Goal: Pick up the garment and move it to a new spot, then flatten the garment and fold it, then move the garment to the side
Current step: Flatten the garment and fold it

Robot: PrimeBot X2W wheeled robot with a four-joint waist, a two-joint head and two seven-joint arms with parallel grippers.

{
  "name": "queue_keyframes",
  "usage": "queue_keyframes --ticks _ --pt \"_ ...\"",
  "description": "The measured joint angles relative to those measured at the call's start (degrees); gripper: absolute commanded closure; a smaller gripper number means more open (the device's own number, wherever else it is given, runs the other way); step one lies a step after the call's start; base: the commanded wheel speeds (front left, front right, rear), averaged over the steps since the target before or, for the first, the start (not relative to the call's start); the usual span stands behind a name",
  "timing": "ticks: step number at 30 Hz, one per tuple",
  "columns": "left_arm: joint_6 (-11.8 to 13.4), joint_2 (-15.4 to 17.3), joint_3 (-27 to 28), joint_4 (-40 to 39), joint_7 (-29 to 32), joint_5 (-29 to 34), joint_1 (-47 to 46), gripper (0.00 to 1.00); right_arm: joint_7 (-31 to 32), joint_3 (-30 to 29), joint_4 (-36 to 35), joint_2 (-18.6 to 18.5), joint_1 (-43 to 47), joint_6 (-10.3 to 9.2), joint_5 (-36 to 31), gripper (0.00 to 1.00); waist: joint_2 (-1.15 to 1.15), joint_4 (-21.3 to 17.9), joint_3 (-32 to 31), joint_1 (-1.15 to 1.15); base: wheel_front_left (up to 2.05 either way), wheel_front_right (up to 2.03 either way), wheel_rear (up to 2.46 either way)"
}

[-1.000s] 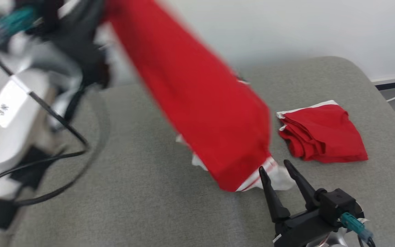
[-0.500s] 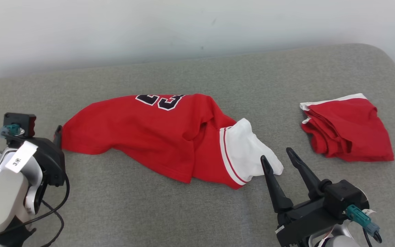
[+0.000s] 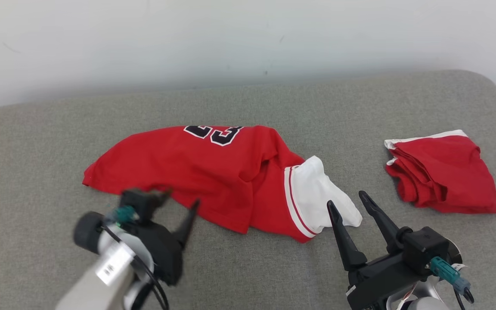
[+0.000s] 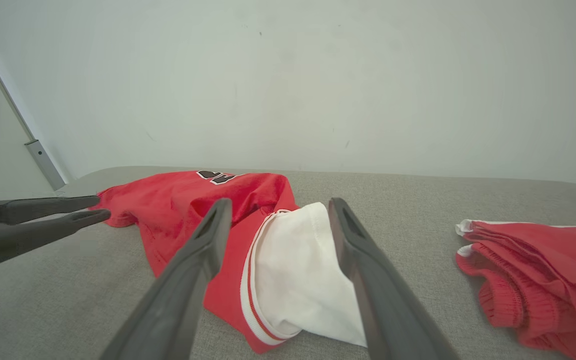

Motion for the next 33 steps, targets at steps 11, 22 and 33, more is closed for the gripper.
queue_keyframes --ticks 11,22,33 --pt "-1.3 -5.5 -6.0 -0.2 0.8 1.9 2.4 0.0 0.6 1.1 -0.7 0.2 0.0 0.05 -0.1 0.0 0.0 -2.6 -0.5 0.0 0.0 0.0 0.0" --pt "1.5 -7.1 -5.4 5.4 3.9 2.4 2.2 0.0 0.8 1.2 -1.3 0.3 0.0 0.07 -0.1 0.0 0.0 -5.7 2.0 0.0 0.0 0.0 0.0" --pt "4.1 -8.3 -4.8 9.9 4.8 3.2 -0.9 0.0 0.7 0.5 -1.2 0.3 -1.0 -0.01 -0.1 0.0 0.0 -6.2 3.9 0.0 0.0 0.0 0.0"
